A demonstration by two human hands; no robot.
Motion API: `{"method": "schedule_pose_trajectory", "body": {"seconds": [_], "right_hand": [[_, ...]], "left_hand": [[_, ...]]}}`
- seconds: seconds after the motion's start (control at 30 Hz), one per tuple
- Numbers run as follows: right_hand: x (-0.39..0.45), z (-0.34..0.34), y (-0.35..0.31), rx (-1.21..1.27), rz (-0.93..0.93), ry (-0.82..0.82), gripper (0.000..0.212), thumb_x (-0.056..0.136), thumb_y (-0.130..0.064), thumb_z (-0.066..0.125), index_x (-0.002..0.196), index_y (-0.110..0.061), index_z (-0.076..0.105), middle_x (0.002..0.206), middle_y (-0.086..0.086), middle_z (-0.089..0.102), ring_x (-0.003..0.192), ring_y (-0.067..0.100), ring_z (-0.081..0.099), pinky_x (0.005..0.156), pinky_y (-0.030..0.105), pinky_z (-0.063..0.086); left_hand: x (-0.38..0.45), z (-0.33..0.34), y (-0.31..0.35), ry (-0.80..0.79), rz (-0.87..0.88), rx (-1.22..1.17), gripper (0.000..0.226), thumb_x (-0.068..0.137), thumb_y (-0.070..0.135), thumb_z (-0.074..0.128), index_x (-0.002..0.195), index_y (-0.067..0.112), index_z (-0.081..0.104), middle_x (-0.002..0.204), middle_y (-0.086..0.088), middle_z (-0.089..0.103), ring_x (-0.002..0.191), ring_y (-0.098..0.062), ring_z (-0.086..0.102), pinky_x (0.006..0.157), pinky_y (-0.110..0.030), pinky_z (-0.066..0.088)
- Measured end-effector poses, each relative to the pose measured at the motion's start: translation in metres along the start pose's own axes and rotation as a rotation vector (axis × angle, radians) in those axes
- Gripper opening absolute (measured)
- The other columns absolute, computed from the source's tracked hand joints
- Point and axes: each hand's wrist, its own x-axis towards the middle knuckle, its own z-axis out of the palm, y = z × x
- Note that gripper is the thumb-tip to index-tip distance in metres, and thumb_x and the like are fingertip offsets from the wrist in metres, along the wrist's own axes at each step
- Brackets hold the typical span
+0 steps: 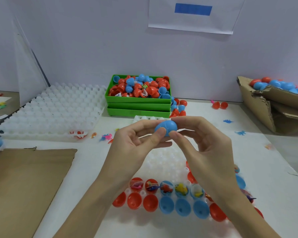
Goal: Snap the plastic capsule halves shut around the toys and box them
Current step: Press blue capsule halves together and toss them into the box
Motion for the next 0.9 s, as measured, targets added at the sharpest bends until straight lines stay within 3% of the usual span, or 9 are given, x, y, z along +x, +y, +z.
{"method": "schedule_pose_trajectory", "body": {"seconds": [0.13, 0.53, 0.67, 0.77, 0.9], "right_hand": [[-0.001, 0.001, 0.000, 0.018, -0.012, 0.021, 0.025, 0.091, -0.019, 0.073, 0.115, -0.012, 0.072, 0.108, -0.003, 0.075, 0.105, 0.019, 0.072, 0.088, 0.020, 0.057], [-0.007, 0.008, -0.001, 0.075, -0.019, 0.106, 0.020, 0.091, -0.021, 0.072, 0.110, -0.016, 0.072, 0.104, -0.010, 0.075, 0.104, 0.017, 0.073, 0.087, 0.018, 0.056], [-0.009, 0.011, 0.002, 0.092, -0.032, 0.154, 0.019, 0.090, -0.017, 0.074, 0.107, -0.010, 0.072, 0.102, -0.003, 0.075, 0.100, 0.021, 0.073, 0.088, 0.023, 0.057], [-0.011, 0.013, 0.006, -0.069, -0.115, 0.186, 0.019, 0.092, -0.014, 0.075, 0.109, -0.007, 0.072, 0.104, 0.002, 0.073, 0.098, 0.020, 0.071, 0.088, 0.029, 0.057], [-0.013, 0.016, 0.010, -0.384, -0.233, 0.166, 0.027, 0.092, -0.013, 0.076, 0.116, -0.002, 0.071, 0.112, 0.007, 0.069, 0.099, 0.016, 0.068, 0.093, 0.025, 0.054]], "left_hand": [[0.000, 0.000, -0.001, 0.013, 0.020, 0.002, 0.031, 0.090, 0.024, 0.073, 0.118, 0.010, 0.076, 0.108, -0.007, 0.081, 0.097, -0.027, 0.079, 0.082, -0.027, 0.063], [-0.001, 0.003, -0.004, -0.066, -0.166, -0.316, 0.039, 0.089, 0.027, 0.076, 0.120, 0.003, 0.075, 0.118, -0.023, 0.075, 0.113, -0.035, 0.074, 0.095, -0.032, 0.059], [-0.001, 0.004, -0.007, -0.071, -0.184, -0.363, 0.037, 0.092, 0.027, 0.076, 0.121, 0.004, 0.075, 0.120, -0.023, 0.074, 0.116, -0.035, 0.072, 0.096, -0.031, 0.059], [-0.002, 0.005, -0.011, -0.060, -0.215, -0.390, 0.038, 0.095, 0.027, 0.072, 0.125, 0.005, 0.074, 0.123, -0.023, 0.073, 0.118, -0.033, 0.071, 0.097, -0.031, 0.058], [-0.002, 0.010, -0.013, -0.046, -0.294, -0.419, 0.041, 0.094, 0.041, 0.071, 0.119, 0.010, 0.078, 0.122, -0.020, 0.075, 0.118, -0.029, 0.072, 0.093, -0.031, 0.060]]}}
